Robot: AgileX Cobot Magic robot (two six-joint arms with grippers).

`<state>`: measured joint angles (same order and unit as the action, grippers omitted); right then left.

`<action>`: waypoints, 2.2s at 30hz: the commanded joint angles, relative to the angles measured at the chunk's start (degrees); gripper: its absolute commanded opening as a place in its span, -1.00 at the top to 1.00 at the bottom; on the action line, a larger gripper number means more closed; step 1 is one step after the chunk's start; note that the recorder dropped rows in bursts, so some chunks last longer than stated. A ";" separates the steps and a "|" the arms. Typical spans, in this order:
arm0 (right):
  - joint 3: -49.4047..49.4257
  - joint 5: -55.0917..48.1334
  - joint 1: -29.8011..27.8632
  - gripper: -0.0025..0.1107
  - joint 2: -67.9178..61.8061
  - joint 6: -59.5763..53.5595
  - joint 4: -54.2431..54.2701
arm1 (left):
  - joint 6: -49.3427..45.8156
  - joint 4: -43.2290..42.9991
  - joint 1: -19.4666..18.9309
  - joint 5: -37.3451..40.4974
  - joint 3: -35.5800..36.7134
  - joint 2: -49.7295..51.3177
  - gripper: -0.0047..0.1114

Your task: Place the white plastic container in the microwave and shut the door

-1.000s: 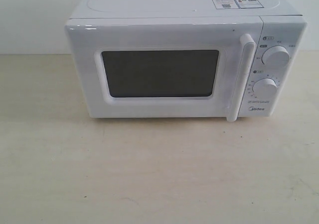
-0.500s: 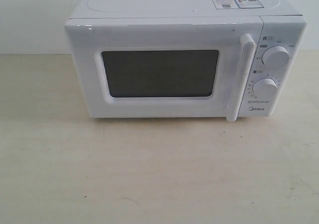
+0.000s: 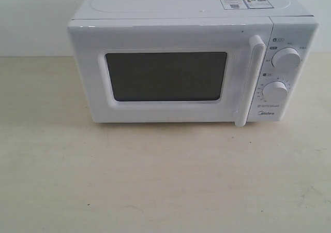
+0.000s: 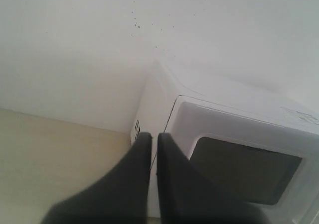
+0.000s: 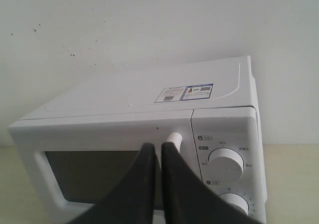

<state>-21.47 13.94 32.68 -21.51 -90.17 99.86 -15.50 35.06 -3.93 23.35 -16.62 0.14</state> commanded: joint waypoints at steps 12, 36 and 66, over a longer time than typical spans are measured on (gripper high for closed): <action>0.31 0.12 -0.18 0.91 0.19 0.13 0.09 | 8.84 -16.75 -0.11 -8.39 8.04 -0.14 0.84; 0.31 0.12 -0.18 0.91 0.19 0.23 0.09 | 30.73 -45.12 -0.11 -8.08 16.62 -0.14 0.84; 0.31 -0.55 -0.18 0.91 0.19 0.15 0.09 | 24.44 -38.99 -0.11 -5.47 16.62 -0.14 0.84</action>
<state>-21.47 13.94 32.68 -21.51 -89.80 99.86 11.75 -2.98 -3.93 16.80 -0.21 0.14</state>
